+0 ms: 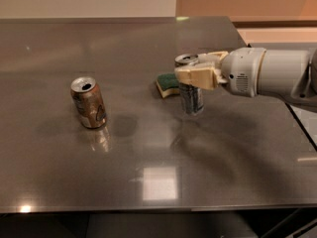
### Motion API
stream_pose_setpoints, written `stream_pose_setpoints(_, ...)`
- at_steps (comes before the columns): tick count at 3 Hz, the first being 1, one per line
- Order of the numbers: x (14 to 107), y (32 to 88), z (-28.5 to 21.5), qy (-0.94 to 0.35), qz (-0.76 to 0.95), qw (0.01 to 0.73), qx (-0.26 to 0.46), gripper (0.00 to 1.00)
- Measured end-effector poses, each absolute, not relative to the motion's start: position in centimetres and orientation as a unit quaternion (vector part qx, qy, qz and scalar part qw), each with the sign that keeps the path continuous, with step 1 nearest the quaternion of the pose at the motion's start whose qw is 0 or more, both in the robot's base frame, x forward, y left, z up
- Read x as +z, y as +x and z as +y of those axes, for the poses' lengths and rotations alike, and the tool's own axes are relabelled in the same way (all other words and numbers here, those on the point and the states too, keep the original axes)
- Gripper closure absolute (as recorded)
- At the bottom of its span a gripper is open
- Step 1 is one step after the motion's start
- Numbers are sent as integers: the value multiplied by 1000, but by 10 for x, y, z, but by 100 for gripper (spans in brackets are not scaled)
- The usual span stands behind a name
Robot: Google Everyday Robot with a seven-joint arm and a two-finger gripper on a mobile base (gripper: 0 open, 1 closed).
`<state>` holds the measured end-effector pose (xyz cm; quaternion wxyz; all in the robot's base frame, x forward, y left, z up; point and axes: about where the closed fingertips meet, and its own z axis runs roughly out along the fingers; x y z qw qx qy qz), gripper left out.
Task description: Place redbull can upright
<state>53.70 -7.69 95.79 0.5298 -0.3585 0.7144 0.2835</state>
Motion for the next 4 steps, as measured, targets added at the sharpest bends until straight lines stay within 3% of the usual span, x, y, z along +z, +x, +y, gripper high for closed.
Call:
stream_pose_setpoints(2,943,526,-84,-398,642,588,289,100)
stream_pose_setpoints(3,937,522,-89,-392,620,608,304,82)
stream_pose_setpoints(4,931,521,-96,-373,611,620,322,58)
